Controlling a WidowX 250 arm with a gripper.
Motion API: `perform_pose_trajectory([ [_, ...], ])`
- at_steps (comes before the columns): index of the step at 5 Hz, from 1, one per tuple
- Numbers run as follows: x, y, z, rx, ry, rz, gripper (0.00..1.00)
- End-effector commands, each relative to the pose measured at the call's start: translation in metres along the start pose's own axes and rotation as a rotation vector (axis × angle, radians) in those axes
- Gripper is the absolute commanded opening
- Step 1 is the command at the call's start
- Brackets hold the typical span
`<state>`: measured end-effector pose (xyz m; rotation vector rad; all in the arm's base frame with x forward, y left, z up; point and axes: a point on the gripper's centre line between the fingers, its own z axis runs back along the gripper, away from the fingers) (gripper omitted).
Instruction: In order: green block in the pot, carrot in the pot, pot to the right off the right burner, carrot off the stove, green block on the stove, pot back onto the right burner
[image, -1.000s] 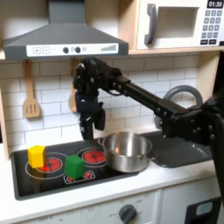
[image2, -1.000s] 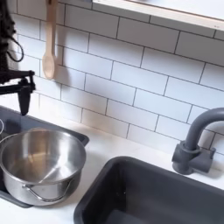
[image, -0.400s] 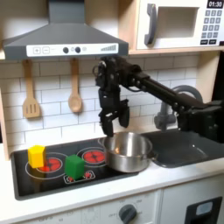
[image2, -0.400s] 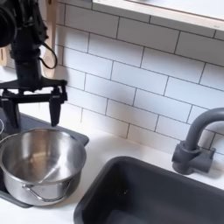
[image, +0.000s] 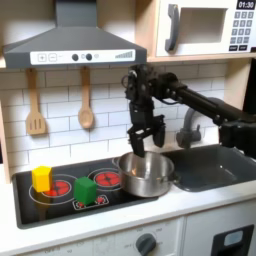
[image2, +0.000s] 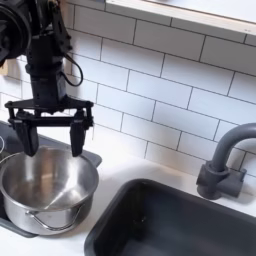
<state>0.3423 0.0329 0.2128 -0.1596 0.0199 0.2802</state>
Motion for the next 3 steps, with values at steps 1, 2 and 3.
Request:
perform_pose_trajectory([
  [1,-0.020,-0.026,-0.009,0.017,0.024,-0.148,1.00],
  [2,-0.030,-0.036,-0.014,0.015,0.036,-0.213,1.00],
  [3,-0.038,-0.037,-0.018,0.026,0.035,-0.265,1.00],
])
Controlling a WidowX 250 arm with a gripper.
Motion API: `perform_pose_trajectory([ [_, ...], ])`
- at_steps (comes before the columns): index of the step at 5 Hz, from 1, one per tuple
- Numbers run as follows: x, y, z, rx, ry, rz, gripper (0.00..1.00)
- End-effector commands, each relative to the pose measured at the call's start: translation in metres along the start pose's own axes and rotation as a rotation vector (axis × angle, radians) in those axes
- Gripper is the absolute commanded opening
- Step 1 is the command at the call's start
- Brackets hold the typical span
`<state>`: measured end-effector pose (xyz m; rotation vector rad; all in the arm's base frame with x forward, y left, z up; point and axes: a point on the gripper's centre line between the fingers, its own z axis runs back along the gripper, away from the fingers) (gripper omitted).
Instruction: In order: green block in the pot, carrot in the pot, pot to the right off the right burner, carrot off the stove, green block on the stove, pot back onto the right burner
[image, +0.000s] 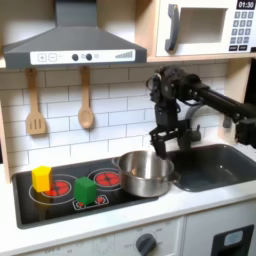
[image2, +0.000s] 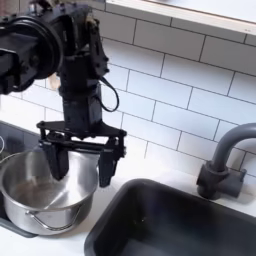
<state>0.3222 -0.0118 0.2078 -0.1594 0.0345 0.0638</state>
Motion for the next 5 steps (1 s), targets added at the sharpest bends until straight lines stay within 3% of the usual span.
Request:
perform_pose_trajectory([
  [1,-0.010,0.005,-0.012,0.045,0.009,-0.051,1.00],
  [3,-0.007,0.010,-0.021,0.060,0.023,-0.052,1.00],
  [5,-0.006,0.013,-0.031,0.101,0.025,-0.082,1.00],
])
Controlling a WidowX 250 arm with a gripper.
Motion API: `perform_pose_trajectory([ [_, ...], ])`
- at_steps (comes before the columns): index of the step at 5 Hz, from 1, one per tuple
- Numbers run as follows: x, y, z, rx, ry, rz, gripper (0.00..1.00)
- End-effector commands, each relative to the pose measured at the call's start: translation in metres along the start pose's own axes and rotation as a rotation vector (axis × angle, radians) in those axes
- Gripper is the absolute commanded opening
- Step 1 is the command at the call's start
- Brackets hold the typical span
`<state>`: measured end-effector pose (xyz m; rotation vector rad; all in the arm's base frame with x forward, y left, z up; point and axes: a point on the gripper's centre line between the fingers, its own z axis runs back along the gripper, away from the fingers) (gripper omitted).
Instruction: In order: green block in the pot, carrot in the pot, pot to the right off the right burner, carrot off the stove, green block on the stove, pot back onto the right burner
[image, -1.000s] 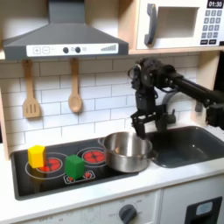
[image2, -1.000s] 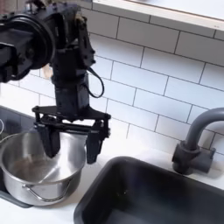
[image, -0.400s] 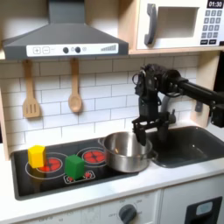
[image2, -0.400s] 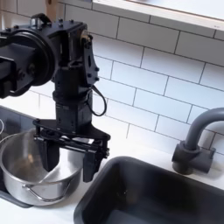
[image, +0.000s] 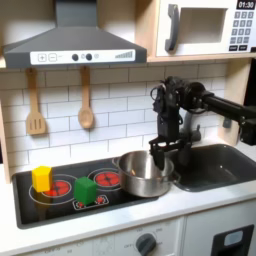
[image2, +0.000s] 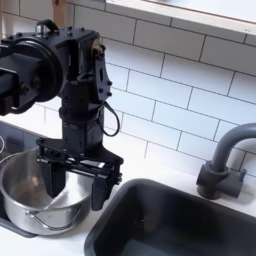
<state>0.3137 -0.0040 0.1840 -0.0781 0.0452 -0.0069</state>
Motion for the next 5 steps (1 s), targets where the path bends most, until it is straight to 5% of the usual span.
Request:
perform_pose_trajectory([
  [1,0.0017,0.0024,-0.0134,0.040,0.019,-0.024,1.00],
  [2,0.0043,0.0061,-0.0136,0.041,0.019,-0.019,1.00],
  [3,0.0044,0.0079,-0.0159,0.038,0.028,-0.018,0.43],
  [4,0.0029,0.0089,-0.0173,0.048,0.026,-0.014,0.00],
  [5,0.0044,0.0092,-0.0136,0.043,0.012,-0.022,0.00],
])
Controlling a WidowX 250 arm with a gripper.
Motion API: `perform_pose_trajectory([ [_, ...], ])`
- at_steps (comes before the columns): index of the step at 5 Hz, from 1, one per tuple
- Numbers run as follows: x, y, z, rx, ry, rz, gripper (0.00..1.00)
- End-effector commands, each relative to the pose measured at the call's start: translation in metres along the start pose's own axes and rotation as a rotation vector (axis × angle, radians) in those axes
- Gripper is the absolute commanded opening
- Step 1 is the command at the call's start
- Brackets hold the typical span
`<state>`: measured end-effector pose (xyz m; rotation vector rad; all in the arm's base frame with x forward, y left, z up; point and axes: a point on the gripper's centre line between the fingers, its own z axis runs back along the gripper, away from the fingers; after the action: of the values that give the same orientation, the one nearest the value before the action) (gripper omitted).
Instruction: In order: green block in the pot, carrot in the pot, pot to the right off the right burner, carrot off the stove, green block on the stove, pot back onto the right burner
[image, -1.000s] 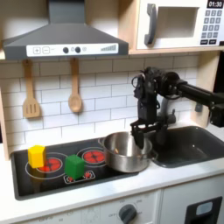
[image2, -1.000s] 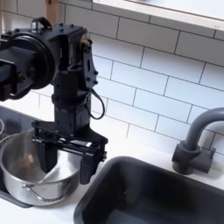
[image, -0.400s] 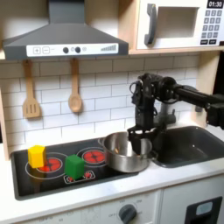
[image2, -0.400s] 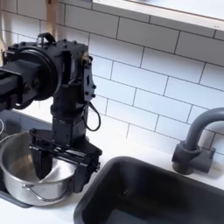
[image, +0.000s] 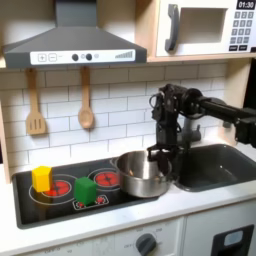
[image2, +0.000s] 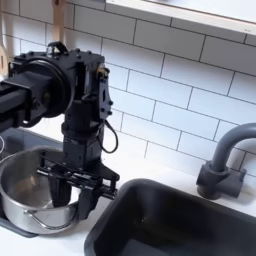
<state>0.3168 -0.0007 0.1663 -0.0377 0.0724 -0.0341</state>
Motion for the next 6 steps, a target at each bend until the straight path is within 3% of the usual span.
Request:
perform_pose_trajectory([
  [1,0.004,0.010,0.004,0.007,-0.019,0.006,0.00],
  [4,0.023,0.050,0.013,0.035,-0.043,0.053,0.00],
  [6,0.038,0.067,0.017,0.032,-0.065,0.085,0.00],
])
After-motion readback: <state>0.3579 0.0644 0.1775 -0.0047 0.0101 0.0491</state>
